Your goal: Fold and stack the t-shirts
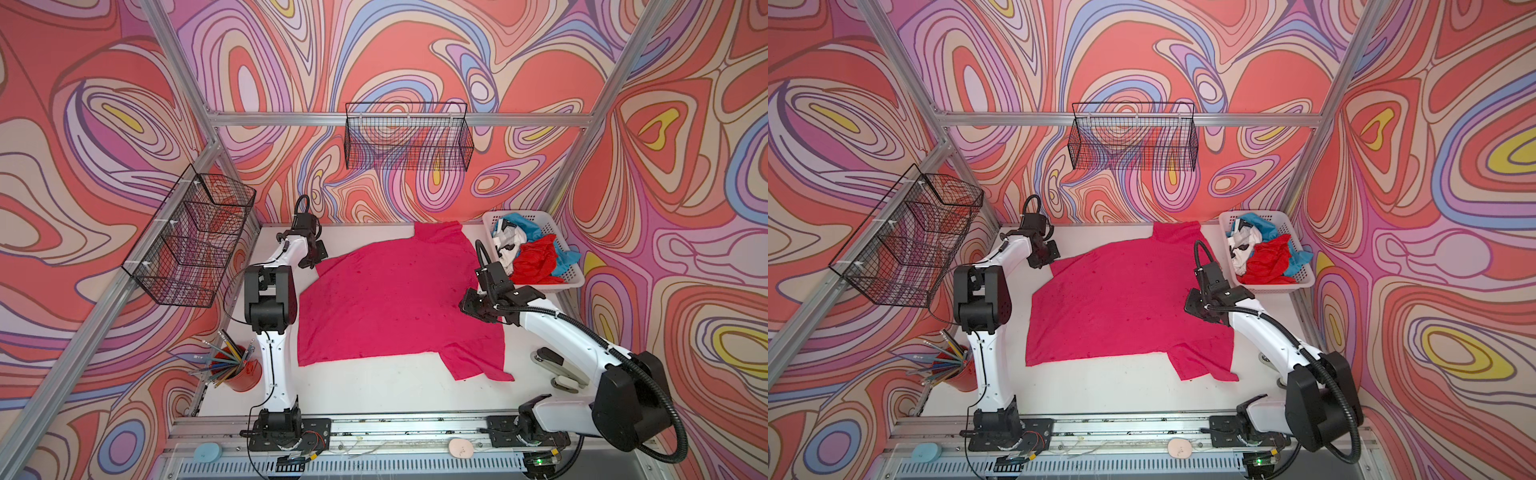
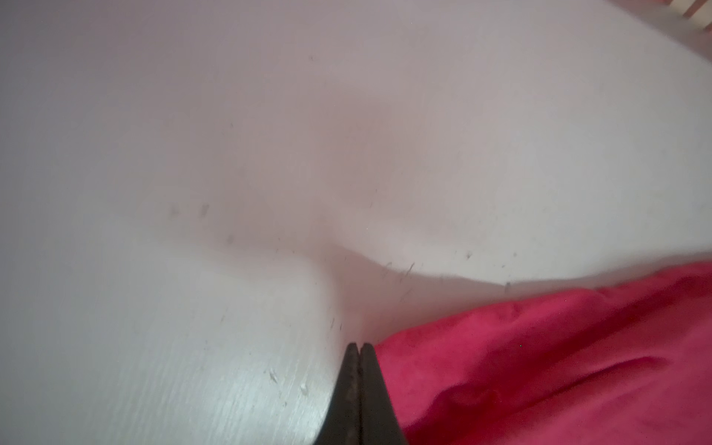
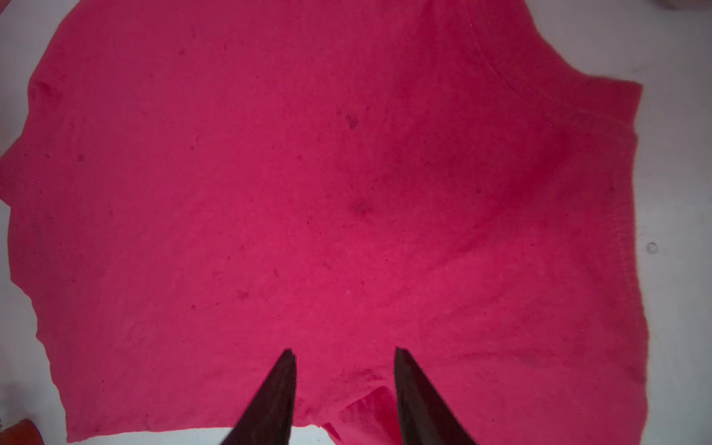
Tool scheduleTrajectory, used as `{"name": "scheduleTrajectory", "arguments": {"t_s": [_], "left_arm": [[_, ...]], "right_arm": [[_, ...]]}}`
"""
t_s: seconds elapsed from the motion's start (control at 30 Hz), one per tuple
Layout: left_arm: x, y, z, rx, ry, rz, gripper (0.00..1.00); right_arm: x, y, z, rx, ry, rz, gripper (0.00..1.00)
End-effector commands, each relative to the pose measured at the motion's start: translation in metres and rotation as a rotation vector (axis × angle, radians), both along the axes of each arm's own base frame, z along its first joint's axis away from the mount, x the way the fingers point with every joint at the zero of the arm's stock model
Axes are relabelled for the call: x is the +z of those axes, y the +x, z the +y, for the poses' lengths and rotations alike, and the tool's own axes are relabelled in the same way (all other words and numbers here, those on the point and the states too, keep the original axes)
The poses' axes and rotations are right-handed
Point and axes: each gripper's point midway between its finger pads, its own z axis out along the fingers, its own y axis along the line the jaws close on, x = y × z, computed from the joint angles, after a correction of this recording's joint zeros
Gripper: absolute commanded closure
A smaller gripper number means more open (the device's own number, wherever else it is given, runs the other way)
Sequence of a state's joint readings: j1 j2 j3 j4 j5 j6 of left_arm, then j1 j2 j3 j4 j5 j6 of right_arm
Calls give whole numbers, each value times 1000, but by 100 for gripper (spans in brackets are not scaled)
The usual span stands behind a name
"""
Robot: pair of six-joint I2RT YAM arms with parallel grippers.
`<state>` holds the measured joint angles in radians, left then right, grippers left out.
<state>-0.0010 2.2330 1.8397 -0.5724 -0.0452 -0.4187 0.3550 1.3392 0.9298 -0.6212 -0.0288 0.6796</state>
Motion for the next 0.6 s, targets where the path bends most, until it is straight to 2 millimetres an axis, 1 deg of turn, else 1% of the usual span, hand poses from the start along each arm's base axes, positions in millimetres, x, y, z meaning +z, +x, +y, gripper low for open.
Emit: {"name": "scheduleTrajectory", "arguments": {"t_s": [0.0, 0.1, 0.2, 0.27, 0.37, 0.43, 0.47, 0.5, 0.53, 0.57], "left_arm": [[55, 24, 18, 54, 76, -152, 100], [66, 34, 31, 84, 86, -194, 100], [76, 46, 38, 91, 86, -228, 100], [80, 54, 38, 83, 94, -241, 100], [81, 63, 41, 81, 111, -250, 100], [76, 66, 45, 87, 126, -237, 100], [72, 66, 47, 93, 131, -226, 97], [67, 66, 48, 96, 132, -210, 76], [65, 66, 47, 95, 131, -203, 61], [64, 64, 46, 95, 127, -196, 49]], "right_arm": [[2, -4, -5, -23, -17, -2, 56], [2, -4, -6, -23, -22, -2, 55], [2, -3, -6, -21, -25, 0, 55], [1, -3, -6, -19, -28, 4, 55], [1, -1, -5, -17, -29, 5, 55], [2, 0, -5, -16, -30, 4, 54], [2, 1, -4, -15, -30, 3, 54], [2, 2, -4, -15, -32, 2, 54], [3, 2, -4, -13, -33, 0, 52], [2, 4, -4, -13, -38, -1, 51]]}}
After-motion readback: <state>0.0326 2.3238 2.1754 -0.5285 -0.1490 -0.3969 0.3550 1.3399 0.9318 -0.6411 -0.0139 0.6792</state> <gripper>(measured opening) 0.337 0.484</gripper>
